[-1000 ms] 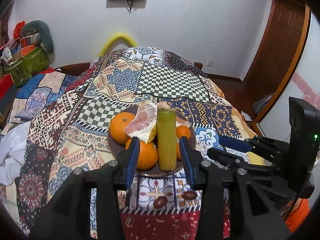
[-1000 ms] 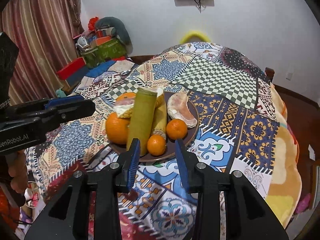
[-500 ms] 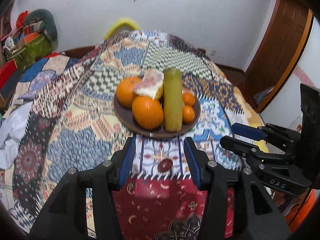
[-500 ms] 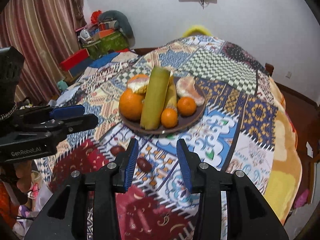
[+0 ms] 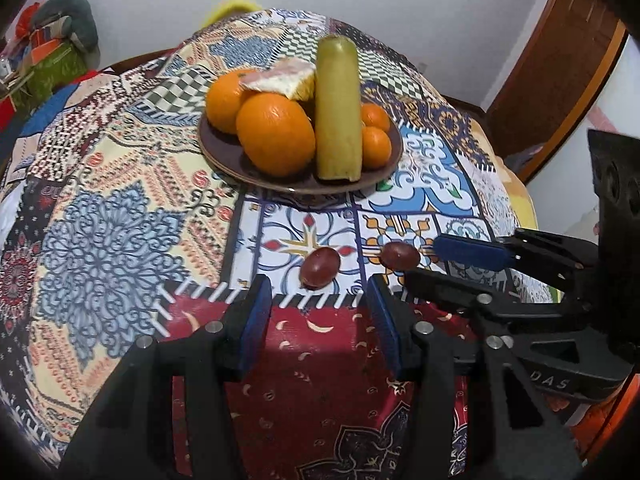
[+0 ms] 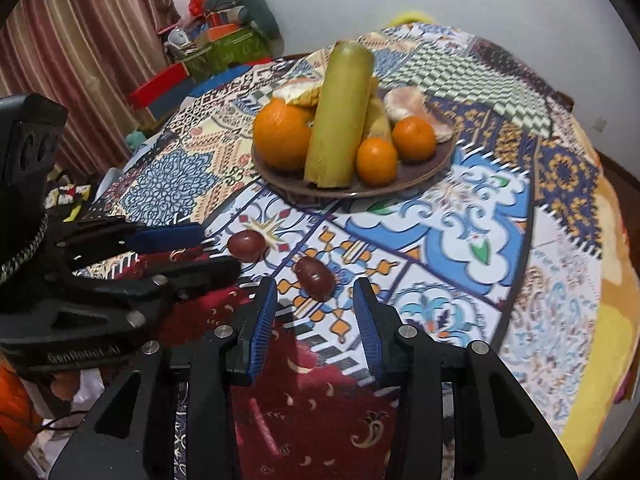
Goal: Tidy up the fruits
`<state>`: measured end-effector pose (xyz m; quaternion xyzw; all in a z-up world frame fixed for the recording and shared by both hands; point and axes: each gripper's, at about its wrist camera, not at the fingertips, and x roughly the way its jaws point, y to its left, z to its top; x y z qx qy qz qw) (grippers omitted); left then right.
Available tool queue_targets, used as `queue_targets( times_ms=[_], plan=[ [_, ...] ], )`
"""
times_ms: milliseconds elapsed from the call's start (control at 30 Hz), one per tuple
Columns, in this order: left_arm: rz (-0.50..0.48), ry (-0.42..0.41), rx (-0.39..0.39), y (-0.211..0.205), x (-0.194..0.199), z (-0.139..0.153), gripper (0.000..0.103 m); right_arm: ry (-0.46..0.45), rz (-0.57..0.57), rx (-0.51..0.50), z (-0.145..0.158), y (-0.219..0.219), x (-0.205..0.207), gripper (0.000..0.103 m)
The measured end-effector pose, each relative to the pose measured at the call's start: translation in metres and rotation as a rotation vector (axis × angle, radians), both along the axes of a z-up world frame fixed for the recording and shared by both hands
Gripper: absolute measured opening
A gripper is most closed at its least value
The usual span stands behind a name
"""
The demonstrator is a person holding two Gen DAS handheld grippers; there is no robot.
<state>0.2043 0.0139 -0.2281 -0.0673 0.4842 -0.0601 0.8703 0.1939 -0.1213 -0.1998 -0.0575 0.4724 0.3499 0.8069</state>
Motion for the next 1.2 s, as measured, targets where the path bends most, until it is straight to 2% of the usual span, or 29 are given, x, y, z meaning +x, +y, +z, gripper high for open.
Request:
queue_targets(
  times_ms=[133,200,400,667,1200],
  plan=[
    [-0.001,0.006,-0.016,0.002,0.005,-0.009,0.045,0.008,0.004,0.001,-0.006,0.002,0.003,0.032],
    [-0.005,-0.003,-0.012,0.002,0.007,-0.010,0.042,0.000,0.006,0.000,-0.007,0.003,0.004,0.026],
    [-0.023,-0.009,-0.016,0.002,0.011,-0.014,0.022,-0.004,0.022,0.008,-0.008,0.007,0.005,0.017],
    [-0.010,-0.023,-0.029,0.008,0.012,-0.012,0.021,-0.016,0.005,0.017,-0.002,0.000,0.009,0.016],
    [0.070,-0.131,0.013,0.042,0.026,0.024,0.021,-0.097,-0.075,0.058,0.025,-0.016,0.033,0.016]
  ],
)
